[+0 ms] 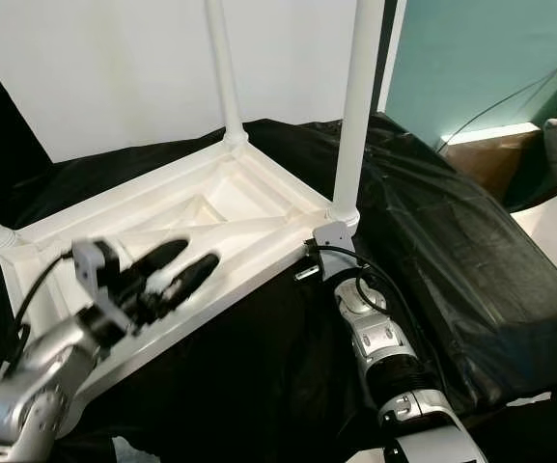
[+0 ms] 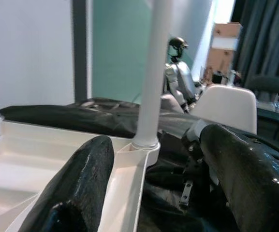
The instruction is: Building children table
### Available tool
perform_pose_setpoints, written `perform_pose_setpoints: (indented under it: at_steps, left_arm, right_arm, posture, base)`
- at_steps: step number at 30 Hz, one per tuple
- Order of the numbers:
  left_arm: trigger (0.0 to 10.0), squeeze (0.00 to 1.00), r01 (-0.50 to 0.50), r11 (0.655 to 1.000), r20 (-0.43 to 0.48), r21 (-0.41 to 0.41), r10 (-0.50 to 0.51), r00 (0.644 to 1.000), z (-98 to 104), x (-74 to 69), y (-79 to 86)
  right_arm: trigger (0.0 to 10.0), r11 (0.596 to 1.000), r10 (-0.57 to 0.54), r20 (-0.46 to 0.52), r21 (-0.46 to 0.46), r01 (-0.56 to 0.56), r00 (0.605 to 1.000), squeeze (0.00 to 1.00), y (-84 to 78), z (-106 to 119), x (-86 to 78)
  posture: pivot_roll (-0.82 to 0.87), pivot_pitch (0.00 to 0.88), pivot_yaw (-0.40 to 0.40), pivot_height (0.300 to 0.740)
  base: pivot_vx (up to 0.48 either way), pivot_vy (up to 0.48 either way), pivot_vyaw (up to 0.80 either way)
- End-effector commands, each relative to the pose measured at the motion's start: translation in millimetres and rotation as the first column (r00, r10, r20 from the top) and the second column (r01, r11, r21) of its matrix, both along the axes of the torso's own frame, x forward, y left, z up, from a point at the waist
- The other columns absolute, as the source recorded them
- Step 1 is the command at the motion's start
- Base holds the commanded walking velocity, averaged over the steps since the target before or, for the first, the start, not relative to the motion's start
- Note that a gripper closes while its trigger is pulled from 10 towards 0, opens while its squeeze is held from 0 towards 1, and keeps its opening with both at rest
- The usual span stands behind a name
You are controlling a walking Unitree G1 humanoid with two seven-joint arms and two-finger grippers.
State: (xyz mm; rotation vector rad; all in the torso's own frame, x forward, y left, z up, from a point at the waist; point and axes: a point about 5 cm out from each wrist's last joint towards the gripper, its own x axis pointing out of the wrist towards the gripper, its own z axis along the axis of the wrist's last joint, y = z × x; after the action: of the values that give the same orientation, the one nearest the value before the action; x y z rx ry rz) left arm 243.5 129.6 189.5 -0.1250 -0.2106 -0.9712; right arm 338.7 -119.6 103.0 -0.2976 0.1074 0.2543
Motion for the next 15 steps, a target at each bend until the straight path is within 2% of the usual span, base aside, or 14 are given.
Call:
perform_pose_setpoints:
  at_steps: [1,4,5,6,7,9,10,11,12,13,14,15]
  left_arm:
    - [10.0,0.00,-0.058,0.996,-0.046,0.068,0.061,0.997,-13,3.3,1.4]
    - [10.0,0.00,0.026,0.988,-0.069,0.155,-0.015,0.997,-29,-2.8,-4.0]
    - [10.0,0.00,0.052,0.980,-0.102,0.190,-0.033,0.994,-36,-4.8,-5.6]
    - [10.0,0.00,0.052,0.980,-0.102,0.190,-0.033,0.994,-36,-4.8,-5.6]
    - [10.0,0.00,0.067,0.968,-0.145,0.242,-0.032,0.989,-45,-5.4,-6.6]
    - [10.0,0.00,0.068,0.963,-0.158,0.260,-0.027,0.987,-47,-5.1,-6.8]
    - [10.0,0.00,0.033,0.921,-0.220,0.388,0.057,0.974,-67,2.7,-4.5]
    - [10.0,0.00,0.012,0.891,-0.233,0.453,0.106,0.967,-77,6.9,-2.4]
    - [10.0,0.00,0.012,0.891,-0.233,0.453,0.106,0.967,-77,6.9,-2.4]
    - [10.0,0.00,-0.018,0.868,-0.237,0.497,0.155,0.959,-85,11.9,-0.3]
    - [10.0,0.00,-0.062,0.868,-0.248,0.493,0.209,0.946,-89,18.2,0.7]
    - [10.0,0.00,-0.071,0.871,-0.252,0.486,0.218,0.943,-89,19.4,0.8]
  right_arm:
    - [10.0,1.000,0.006,-0.024,-0.002,-0.006,1.000,0.00,2.4,-5,-2.7]
    - [10.0,1.000,0.002,-0.028,0.001,-0.002,1.000,0.00,2.5,-6,-3.4]
    - [10.0,1.000,0.000,-0.029,0.003,0.000,1.000,0.00,2.2,-6,-3.9]
    - [10.0,1.000,0.000,-0.029,0.003,0.000,1.000,0.00,2.2,-6,-3.9]
    - [10.0,1.000,-0.002,-0.031,0.004,0.002,1.000,0.00,1.9,-6,-4.6]
    - [10.0,1.000,-0.003,-0.032,0.005,0.003,0.999,0.00,1.8,-6,-4.7]
    - [10.0,1.000,-0.003,-0.034,0.008,0.004,0.999,0.00,2.5,-7,-6.0]
    - [10.0,1.000,-0.004,-0.036,0.010,0.004,0.999,0.00,3.0,-8,-6.7]
    - [10.0,1.000,-0.004,-0.036,0.010,0.004,0.999,0.00,3.0,-8,-6.7]
    - [10.0,1.000,-0.003,-0.037,0.011,0.004,0.999,0.00,3.7,-8,-7.2]
    - [10.0,1.000,-0.001,-0.039,0.013,0.002,0.999,0.00,5.3,-9,-7.9]
    - [10.0,1.000,-0.001,-0.039,0.013,0.001,0.999,0.00,5.7,-9,-8.0]
  posture:
    - [0.03,0.010,0.045,0.740]
    - [0.02,0.009,0.050,0.740]
    - [0.02,0.010,0.055,0.740]
    - [0.02,0.010,0.055,0.740]
    - [0.02,0.011,0.057,0.740]
    - [0.02,0.011,0.057,0.740]
    - [0.02,0.009,0.061,0.740]
    - [0.02,0.009,0.061,0.740]
    - [0.02,0.009,0.061,0.740]
    - [0.01,0.006,0.062,0.740]
    - [0.01,0.006,0.063,0.740]
    - [0.01,0.006,0.063,0.740]
  base:
    - [0.000,0.000,0.00]
    - [0.000,0.000,0.00]
    - [0.000,0.000,0.00]
    - [0.000,0.000,0.00]
    - [0.000,0.000,0.00]
    - [0.000,0.000,0.00]
    - [0.000,0.000,0.00]
    - [0.000,0.000,0.00]
    - [0.000,0.000,0.00]
    - [0.000,0.000,0.00]
    - [0.000,0.000,0.00]
    - [0.000,0.000,0.00]
